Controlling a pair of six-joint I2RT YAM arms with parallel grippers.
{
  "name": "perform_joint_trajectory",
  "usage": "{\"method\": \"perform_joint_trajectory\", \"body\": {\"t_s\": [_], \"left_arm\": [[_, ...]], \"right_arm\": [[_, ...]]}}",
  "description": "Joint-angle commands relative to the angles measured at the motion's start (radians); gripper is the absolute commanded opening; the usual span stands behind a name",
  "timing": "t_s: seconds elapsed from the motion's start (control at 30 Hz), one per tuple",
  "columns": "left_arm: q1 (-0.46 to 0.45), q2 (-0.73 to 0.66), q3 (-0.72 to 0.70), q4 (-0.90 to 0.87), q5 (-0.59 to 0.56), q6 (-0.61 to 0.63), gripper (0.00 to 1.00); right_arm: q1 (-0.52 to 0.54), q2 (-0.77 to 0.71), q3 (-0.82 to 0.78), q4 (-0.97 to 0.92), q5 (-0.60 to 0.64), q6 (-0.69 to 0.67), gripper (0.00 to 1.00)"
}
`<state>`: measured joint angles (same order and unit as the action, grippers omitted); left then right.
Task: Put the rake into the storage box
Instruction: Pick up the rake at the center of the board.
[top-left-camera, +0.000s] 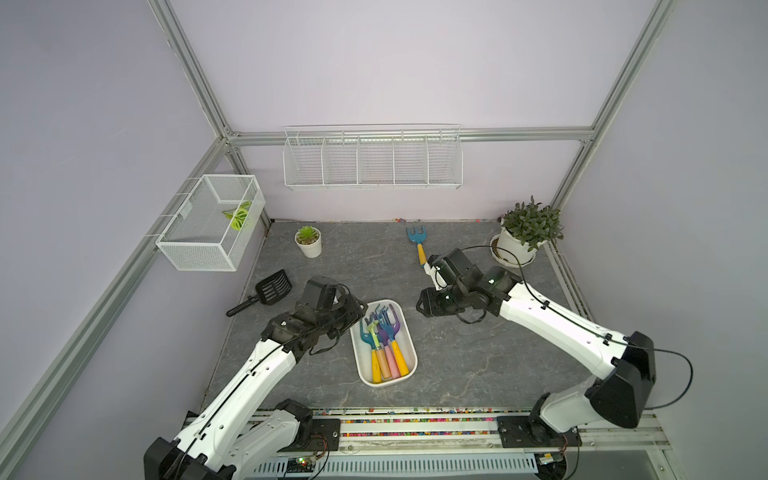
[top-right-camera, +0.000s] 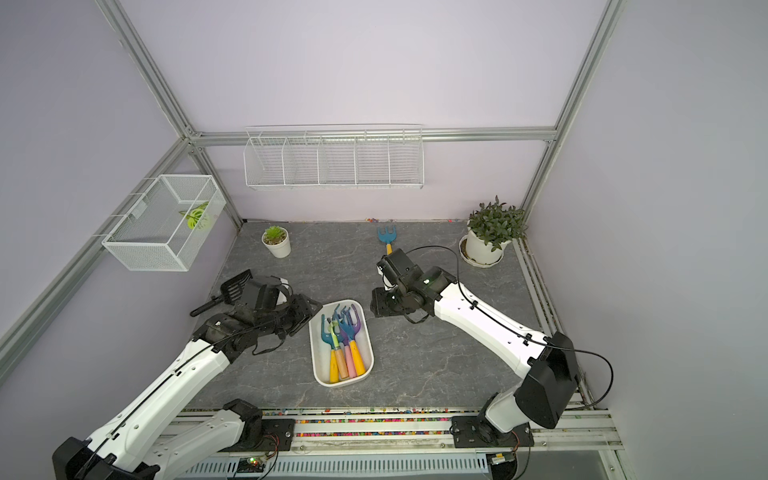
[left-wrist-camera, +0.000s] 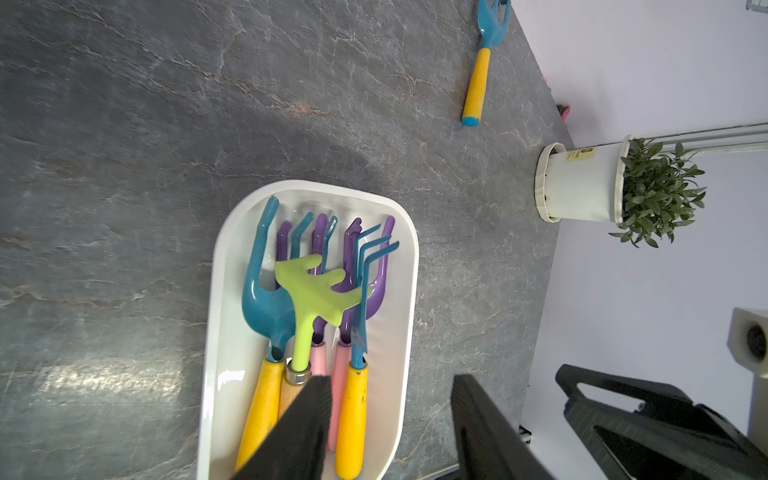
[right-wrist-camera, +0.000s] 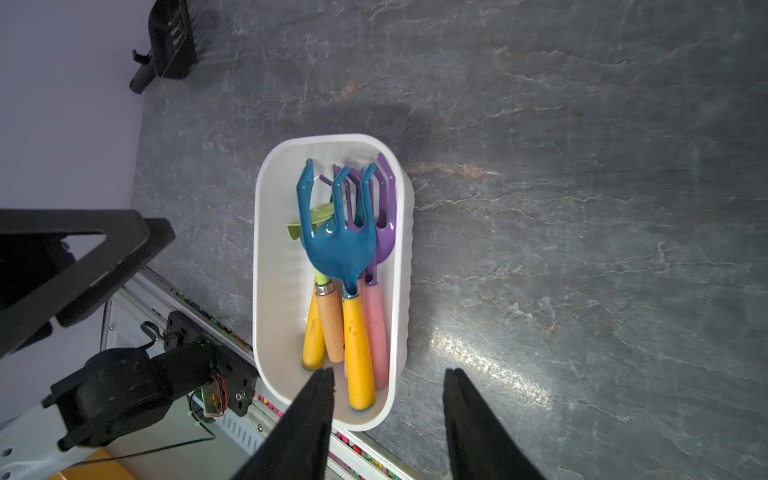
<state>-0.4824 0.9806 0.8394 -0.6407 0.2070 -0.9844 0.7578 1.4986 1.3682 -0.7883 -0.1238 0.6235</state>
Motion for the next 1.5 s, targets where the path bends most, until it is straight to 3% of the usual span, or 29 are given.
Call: {"method": "perform_joint_trajectory", "body": {"t_s": [0.0, 0.27, 0.5, 0.8, 1.47], "left_arm": [[0.007, 0.026, 0.001, 0.017, 0.015, -0.004, 0.52], [0.007, 0.096, 0.104, -0.015, 0.004, 0.019, 0.52], [0.009, 0.061, 0.063, 0.012, -0.033, 0.018, 0.52], [0.047, 0.101, 0.044, 0.031, -0.02, 0.025, 0.52], [0.106, 0.307, 0.158, -0.037, 0.02, 0.121, 0.5]], "right_arm": [[-0.03, -0.019, -0.008, -0.01, 0.011, -0.035, 0.48], [-0.114, -0.012, -0.004, -0.008, 0.082, -0.038, 0.49], [-0.14, 0.045, 0.08, -0.006, 0.189, -0.094, 0.52], [-0.236, 0.299, 0.343, -0.166, 0.073, -0.126, 0.49], [-0.304, 0.815, 0.849, -0.311, 0.064, -0.211, 0.49]]}}
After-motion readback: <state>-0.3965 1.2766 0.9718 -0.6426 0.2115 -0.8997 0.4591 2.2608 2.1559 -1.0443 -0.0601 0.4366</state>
